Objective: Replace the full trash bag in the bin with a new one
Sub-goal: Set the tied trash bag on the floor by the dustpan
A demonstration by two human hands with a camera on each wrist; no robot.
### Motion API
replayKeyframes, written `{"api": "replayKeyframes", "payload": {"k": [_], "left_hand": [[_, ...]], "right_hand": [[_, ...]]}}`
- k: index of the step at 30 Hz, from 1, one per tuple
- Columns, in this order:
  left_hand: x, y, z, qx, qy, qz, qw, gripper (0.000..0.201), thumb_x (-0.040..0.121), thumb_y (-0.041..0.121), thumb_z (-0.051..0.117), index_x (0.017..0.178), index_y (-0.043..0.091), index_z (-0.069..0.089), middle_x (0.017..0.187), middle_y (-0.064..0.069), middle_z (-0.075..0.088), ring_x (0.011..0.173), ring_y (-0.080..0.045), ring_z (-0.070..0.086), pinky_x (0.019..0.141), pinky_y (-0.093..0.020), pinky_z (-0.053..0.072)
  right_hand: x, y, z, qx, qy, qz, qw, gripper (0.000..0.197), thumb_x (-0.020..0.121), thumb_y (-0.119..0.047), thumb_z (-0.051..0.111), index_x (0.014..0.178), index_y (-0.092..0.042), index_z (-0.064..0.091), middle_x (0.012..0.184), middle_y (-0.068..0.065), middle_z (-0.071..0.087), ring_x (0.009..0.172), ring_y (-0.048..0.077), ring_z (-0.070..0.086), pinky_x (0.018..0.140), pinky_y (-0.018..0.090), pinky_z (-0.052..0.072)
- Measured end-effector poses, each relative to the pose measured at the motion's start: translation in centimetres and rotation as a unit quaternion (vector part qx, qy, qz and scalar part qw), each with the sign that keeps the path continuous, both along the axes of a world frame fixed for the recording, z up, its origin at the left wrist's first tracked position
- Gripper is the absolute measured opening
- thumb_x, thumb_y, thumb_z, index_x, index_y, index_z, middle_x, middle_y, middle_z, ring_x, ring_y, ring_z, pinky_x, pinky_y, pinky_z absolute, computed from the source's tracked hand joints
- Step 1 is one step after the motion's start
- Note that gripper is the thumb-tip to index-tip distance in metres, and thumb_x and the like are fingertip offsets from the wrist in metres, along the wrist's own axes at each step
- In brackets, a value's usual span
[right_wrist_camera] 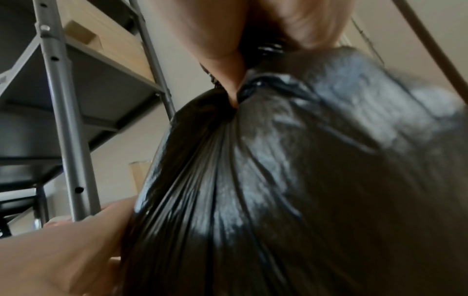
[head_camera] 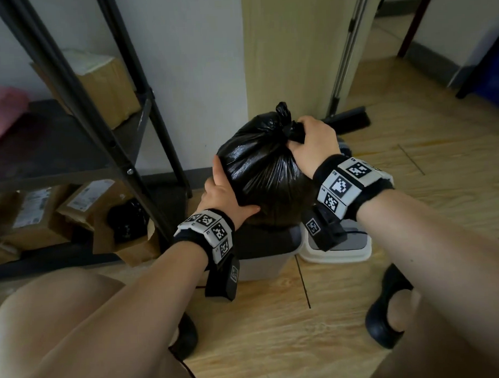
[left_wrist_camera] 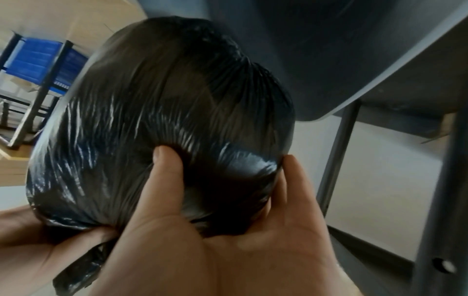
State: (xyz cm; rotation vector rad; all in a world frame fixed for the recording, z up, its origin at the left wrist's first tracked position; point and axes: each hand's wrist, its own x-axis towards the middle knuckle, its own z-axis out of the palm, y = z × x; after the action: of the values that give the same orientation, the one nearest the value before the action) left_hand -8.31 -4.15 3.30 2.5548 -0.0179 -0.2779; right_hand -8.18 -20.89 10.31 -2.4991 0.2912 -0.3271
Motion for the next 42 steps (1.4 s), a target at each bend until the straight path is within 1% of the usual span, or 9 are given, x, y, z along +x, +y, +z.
{"api": "replayKeyframes", "payload": {"k": [7,12,16,21,27,32,38,40,42], "left_hand": [[1.6,-5.9,2.3,-0.019,-0.013,-0.051,0.998,0.129,0.069,0.035,0.078,0.147,0.025,-0.025,0.15,-0.018,0.023,0.134,-0.037,0.038,0.111,-0.051,0.034],[3.6,-10.6,3.0,-0.032,-0.004,-0.097,0.995,0.132,0.066,0.032,0.081,0.147,0.027,-0.024,0.15,-0.014,0.026,0.134,-0.036,0.04,0.11,-0.05,0.037],[5.3,-14.4,3.2,-0.025,0.006,-0.12,0.992,0.132,0.064,0.03,0.083,0.149,0.027,-0.018,0.15,-0.015,0.03,0.132,-0.037,0.042,0.108,-0.05,0.039],[8.1,-19.0,2.8,-0.05,0.022,-0.141,0.989,0.118,0.071,0.025,0.078,0.15,0.027,-0.009,0.149,-0.014,0.034,0.131,-0.035,0.044,0.106,-0.049,0.042],[12.2,-23.8,0.4,-0.015,0.038,-0.201,0.979,0.108,0.073,0.029,0.075,0.151,0.032,0.0,0.143,-0.017,0.042,0.125,-0.037,0.05,0.103,-0.048,0.045],[16.4,-26.8,-2.4,0.026,0.07,-0.217,0.973,0.1,0.082,0.027,0.068,0.152,0.024,-0.002,0.143,-0.017,0.044,0.126,-0.035,0.05,0.105,-0.04,0.043],[20.4,-28.8,-7.0,0.039,0.088,-0.225,0.97,0.091,0.086,0.028,0.063,0.153,0.021,0.0,0.149,-0.014,0.038,0.131,-0.031,0.046,0.109,-0.039,0.04],[21.0,-29.2,-8.8,0.037,0.087,-0.237,0.967,0.088,0.088,0.026,0.06,0.152,0.022,-0.001,0.151,-0.014,0.035,0.131,-0.031,0.046,0.109,-0.039,0.04],[21.4,-29.7,-10.5,0.03,0.085,-0.247,0.965,0.085,0.09,0.023,0.056,0.152,0.025,-0.002,0.151,-0.015,0.035,0.128,-0.031,0.049,0.107,-0.038,0.042]], "right_hand": [[-0.6,-5.1,2.2,0.027,-0.02,-0.055,0.998,0.031,0.091,-0.015,0.057,0.12,-0.003,0.054,0.121,0.016,0.06,0.116,0.031,0.055,0.1,0.035,0.042],[-1.4,-9.8,2.9,0.067,-0.025,-0.106,0.992,0.032,0.092,-0.013,0.054,0.123,-0.003,0.053,0.125,0.015,0.059,0.119,0.03,0.054,0.098,0.032,0.042],[-1.3,-13.4,2.7,0.089,-0.019,-0.137,0.986,0.032,0.093,-0.013,0.054,0.124,-0.003,0.053,0.126,0.014,0.059,0.121,0.03,0.053,0.099,0.033,0.042],[0.1,-17.6,1.2,0.11,-0.001,-0.171,0.979,0.035,0.093,-0.014,0.053,0.127,-0.005,0.051,0.128,0.014,0.059,0.122,0.03,0.052,0.1,0.033,0.041],[3.9,-22.0,-2.2,0.146,0.029,-0.208,0.967,0.033,0.094,-0.013,0.053,0.125,-0.003,0.051,0.126,0.016,0.059,0.119,0.033,0.053,0.095,0.037,0.044],[8.1,-24.5,-6.2,0.159,0.052,-0.209,0.963,0.034,0.094,-0.012,0.052,0.127,-0.006,0.051,0.127,0.015,0.059,0.12,0.032,0.053,0.097,0.038,0.044],[13.4,-26.5,-12.4,0.165,0.062,-0.193,0.965,0.029,0.092,-0.006,0.051,0.121,-0.007,0.056,0.12,0.015,0.063,0.115,0.033,0.057,0.094,0.039,0.045],[15.1,-26.5,-14.6,0.159,0.065,-0.176,0.969,0.03,0.091,-0.004,0.051,0.12,-0.006,0.057,0.122,0.015,0.061,0.116,0.033,0.056,0.096,0.038,0.045],[16.5,-26.2,-17.2,0.129,0.06,-0.147,0.979,0.028,0.089,-0.003,0.054,0.117,-0.006,0.058,0.129,0.014,0.055,0.121,0.031,0.051,0.102,0.036,0.04]]}}
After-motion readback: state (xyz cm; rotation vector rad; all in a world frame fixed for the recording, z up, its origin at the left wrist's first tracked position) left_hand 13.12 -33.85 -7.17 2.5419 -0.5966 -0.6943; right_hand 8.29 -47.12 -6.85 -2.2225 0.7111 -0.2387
